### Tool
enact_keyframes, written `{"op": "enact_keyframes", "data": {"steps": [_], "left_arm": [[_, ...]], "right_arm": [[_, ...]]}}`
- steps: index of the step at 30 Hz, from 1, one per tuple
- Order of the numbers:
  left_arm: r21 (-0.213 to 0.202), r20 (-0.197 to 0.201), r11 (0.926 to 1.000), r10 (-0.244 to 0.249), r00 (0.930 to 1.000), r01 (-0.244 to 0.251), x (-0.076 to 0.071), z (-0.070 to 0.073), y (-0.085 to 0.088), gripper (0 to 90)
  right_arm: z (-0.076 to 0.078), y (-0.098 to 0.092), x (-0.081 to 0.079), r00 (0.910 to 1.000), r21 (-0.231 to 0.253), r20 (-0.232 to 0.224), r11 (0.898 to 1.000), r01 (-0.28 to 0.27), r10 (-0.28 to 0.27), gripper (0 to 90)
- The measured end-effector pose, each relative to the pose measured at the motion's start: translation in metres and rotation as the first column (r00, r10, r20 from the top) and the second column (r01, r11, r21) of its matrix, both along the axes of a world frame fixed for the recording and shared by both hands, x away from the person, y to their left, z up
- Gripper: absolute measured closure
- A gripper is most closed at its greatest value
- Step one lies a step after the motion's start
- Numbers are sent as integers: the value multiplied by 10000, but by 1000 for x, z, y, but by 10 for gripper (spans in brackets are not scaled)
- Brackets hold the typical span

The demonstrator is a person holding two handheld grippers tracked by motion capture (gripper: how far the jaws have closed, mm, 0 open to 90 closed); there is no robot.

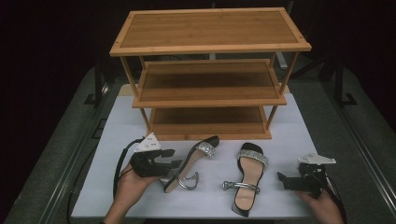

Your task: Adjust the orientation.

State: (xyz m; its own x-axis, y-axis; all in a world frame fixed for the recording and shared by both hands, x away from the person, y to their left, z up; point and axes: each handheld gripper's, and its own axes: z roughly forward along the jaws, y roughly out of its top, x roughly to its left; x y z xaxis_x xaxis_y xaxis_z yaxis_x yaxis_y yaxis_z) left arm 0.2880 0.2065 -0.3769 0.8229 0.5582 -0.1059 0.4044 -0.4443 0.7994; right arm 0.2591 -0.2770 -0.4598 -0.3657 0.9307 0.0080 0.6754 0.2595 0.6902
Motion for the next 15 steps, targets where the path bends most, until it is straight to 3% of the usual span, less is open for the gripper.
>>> {"op": "enact_keyframes", "data": {"steps": [10,15], "left_arm": [[633,-81,9980,-52,10000,57,10,-14,-25,476],[935,-129,9956,-33,9999,45,14,-24,-35,518]], "right_arm": [[0,0,0,10000,-1,-2,10000,-4,4,0],[0,0,0,10000,11,-15,10000,14,-14,0]]}}
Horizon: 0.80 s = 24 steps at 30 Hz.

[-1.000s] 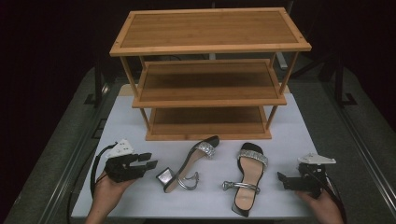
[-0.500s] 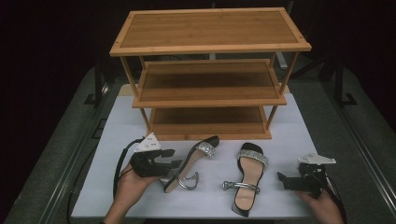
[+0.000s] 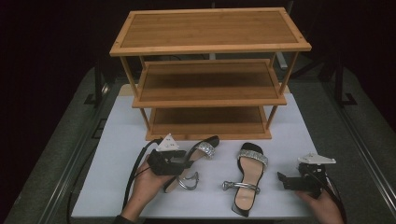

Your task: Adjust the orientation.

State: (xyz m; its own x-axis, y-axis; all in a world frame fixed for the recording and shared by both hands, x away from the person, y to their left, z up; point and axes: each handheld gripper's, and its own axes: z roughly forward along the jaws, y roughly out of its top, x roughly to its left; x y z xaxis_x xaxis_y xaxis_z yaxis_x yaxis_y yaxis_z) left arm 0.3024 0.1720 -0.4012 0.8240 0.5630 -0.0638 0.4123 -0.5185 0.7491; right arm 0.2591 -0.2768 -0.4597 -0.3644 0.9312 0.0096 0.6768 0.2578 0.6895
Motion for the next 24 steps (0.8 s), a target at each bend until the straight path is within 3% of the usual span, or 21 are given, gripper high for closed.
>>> {"op": "enact_keyframes", "data": {"steps": [3,7,11,13,18,24], "left_arm": [[90,-10,9999,-134,9999,134,0,-1,-1,602],[210,37,9997,127,9999,-127,-3,1,-3,623],[659,289,9978,44,9996,-63,-12,4,-3,672],[666,367,9978,20,9993,-44,-15,5,-3,682],[736,408,9973,-44,9992,14,-26,6,6,754],[996,623,9948,151,9979,-213,-38,9,22,767]], "right_arm": [[0,0,0,10000,-3,7,10000,-2,2,0],[0,0,0,10000,-1,4,10000,-2,2,0],[0,0,0,10000,-2,7,10000,-1,1,0],[0,0,0,10000,-2,4,10000,3,-3,0],[0,0,0,10000,-1,11,10000,-1,1,0],[0,0,0,10000,0,8,10000,-1,1,0]]}}
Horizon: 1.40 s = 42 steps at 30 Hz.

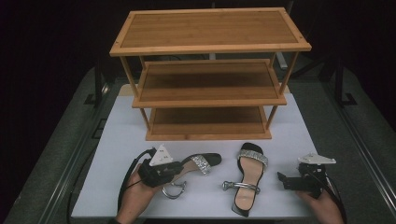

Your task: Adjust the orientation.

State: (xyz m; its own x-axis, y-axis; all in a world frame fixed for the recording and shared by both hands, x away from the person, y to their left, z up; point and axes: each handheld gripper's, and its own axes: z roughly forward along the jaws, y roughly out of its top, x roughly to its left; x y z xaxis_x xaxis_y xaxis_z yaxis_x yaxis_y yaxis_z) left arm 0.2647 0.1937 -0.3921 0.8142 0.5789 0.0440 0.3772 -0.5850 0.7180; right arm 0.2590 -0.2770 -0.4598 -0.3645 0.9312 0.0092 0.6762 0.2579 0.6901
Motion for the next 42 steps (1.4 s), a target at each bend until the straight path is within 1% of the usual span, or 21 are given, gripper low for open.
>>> {"op": "enact_keyframes", "data": {"steps": [6,7,9,12,15,20,22,23,24,25,26,27,29,30,31,32,33,34,35,39,42], "left_arm": [[25,95,9977,676,9977,-676,-9,2,23,772],[114,142,9971,748,9971,-749,-10,2,28,773],[-3,182,9927,1205,9925,-1205,-15,3,41,777],[28,319,9876,1569,9871,-1571,-20,3,53,780],[43,397,9857,1684,9849,-1687,-24,3,58,780],[104,541,9867,1614,9854,-1622,-31,2,59,775],[-7,527,9872,1591,9859,-1593,-31,1,60,764],[-56,449,9881,1541,9870,-1540,-30,1,62,738],[-272,342,9885,1497,9881,-1488,-29,3,66,706],[-272,342,9885,1497,9881,-1488,-29,3,66,697],[-512,397,9873,1522,9875,-1501,-29,7,73,692],[-512,397,9873,1522,9875,-1501,-29,7,73,684],[-735,493,9833,1703,9842,-1665,-31,13,82,689],[-997,577,9786,1865,9808,-1802,-32,19,94,708],[-997,577,9786,1865,9808,-1802,-32,19,94,735],[-1062,549,9756,1987,9785,-1922,-34,22,107,785],[-1062,549,9756,1987,9785,-1922,-34,22,107,808],[-1080,486,9736,2070,9771,-2009,-34,23,114,808],[-995,375,9738,2091,9772,-2045,-35,22,123,869],[-926,177,9747,2058,9784,-2034,-38,18,131,894],[-743,61,9765,2035,9791,-2025,-41,13,132,894]], "right_arm": [[0,0,0,10000,3,-5,10000,2,-2,0],[0,0,0,10000,4,-6,10000,2,-2,0],[0,0,0,10000,3,-7,10000,2,-2,0],[0,0,0,10000,3,-9,10000,1,-1,0],[0,0,0,10000,0,-5,10000,-2,2,0],[0,0,0,10000,-3,-4,10000,-1,1,0],[0,0,0,10000,-2,-2,10000,-1,1,0],[0,0,0,10000,-3,-3,10000,-2,2,0],[0,0,0,10000,-3,-2,10000,-3,3,0],[0,0,0,10000,-3,-2,10000,-3,3,0],[0,0,0,10000,-2,-1,10000,-2,2,0],[0,0,0,10000,-2,-1,10000,-2,2,0],[0,0,0,10000,1,-4,10000,0,0,0],[0,0,0,10000,2,-6,10000,0,0,0],[0,0,0,10000,2,-6,10000,0,0,0],[0,0,0,10000,2,-7,10000,2,-2,0],[0,0,0,10000,2,-7,10000,2,-2,0],[0,0,0,10000,4,-8,10000,2,-2,0],[0,0,0,10000,3,-4,10000,1,-1,0],[0,0,0,10000,-1,-4,10000,2,-2,0],[0,0,0,10000,-3,-1,10000,-2,2,0]]}}
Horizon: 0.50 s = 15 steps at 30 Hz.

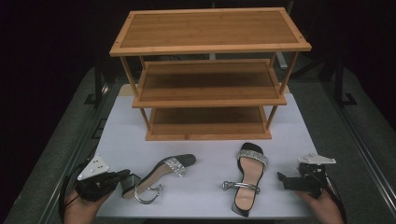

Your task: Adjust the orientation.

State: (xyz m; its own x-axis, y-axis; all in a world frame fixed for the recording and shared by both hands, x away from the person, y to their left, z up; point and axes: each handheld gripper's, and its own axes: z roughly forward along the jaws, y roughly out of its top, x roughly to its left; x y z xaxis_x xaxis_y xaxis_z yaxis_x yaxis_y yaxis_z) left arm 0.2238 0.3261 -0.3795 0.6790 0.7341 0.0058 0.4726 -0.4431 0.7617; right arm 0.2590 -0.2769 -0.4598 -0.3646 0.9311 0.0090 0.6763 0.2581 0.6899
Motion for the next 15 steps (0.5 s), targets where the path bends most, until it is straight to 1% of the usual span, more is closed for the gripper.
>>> {"op": "enact_keyframes", "data": {"steps": [3,4,6,7,12,14,15], "left_arm": [[234,-98,9997,93,9999,-91,2,-7,0,894],[364,-283,9993,26,9996,-16,5,-11,0,894],[302,-218,9995,54,9997,-47,5,-12,0,898],[248,-259,9997,67,9996,-60,5,-12,0,898],[412,-215,9991,64,9997,-55,7,-12,0,900],[416,-203,9991,56,9998,-47,8,-12,0,900],[352,-221,9994,83,9997,-76,9,-12,0,900]], "right_arm": [[0,0,0,10000,-2,4,10000,-1,1,0],[0,0,0,10000,-1,4,10000,-1,1,0],[0,0,0,10000,-1,4,10000,-1,1,0],[0,0,0,10000,-1,4,10000,-1,1,0],[0,0,0,10000,-3,3,10000,-1,1,0],[0,0,0,10000,-1,2,10000,0,0,0],[0,0,0,10000,-1,2,10000,0,0,0]]}}
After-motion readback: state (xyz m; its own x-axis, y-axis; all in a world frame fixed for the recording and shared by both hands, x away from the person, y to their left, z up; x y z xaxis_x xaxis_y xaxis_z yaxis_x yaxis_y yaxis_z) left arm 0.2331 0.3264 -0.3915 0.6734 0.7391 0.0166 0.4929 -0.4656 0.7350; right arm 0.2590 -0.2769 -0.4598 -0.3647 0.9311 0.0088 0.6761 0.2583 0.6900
